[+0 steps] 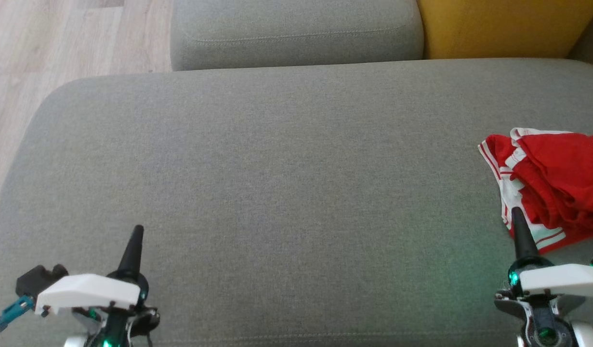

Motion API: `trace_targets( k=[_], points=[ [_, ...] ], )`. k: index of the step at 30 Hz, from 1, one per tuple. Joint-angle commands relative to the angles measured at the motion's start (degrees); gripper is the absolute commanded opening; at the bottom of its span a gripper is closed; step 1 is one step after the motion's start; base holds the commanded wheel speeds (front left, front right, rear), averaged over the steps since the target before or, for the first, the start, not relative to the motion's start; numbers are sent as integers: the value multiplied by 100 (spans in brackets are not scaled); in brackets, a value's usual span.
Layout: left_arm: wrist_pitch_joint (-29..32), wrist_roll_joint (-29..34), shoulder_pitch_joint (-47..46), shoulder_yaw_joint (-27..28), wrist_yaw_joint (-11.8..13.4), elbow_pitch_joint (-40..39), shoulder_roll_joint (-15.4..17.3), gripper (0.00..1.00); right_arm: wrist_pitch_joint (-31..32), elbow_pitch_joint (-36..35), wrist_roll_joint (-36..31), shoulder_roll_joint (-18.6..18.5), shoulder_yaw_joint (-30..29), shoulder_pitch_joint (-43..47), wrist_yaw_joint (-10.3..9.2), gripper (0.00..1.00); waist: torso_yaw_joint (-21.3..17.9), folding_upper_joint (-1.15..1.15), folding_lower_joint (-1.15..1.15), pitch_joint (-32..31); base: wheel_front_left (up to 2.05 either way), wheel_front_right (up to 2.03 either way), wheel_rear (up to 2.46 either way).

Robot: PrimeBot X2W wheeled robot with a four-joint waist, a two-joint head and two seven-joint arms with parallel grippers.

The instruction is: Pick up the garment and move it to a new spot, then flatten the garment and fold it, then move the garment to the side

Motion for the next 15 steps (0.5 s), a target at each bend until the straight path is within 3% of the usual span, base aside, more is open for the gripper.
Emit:
trace_targets(
  k=[1, 15],
  points=[
    [26, -96, -330, 218, -56, -156, 44, 0, 25, -165, 131, -39, 62, -334, -4, 0, 0, 0, 0, 0, 0, 0, 0],
    [237, -845, -419, 582, -304, -55, -157, 0, 60, -37, 1054, -42, 6, -433, -4, 0, -10, 0, 0, 15, 0, 0, 0]
  ],
)
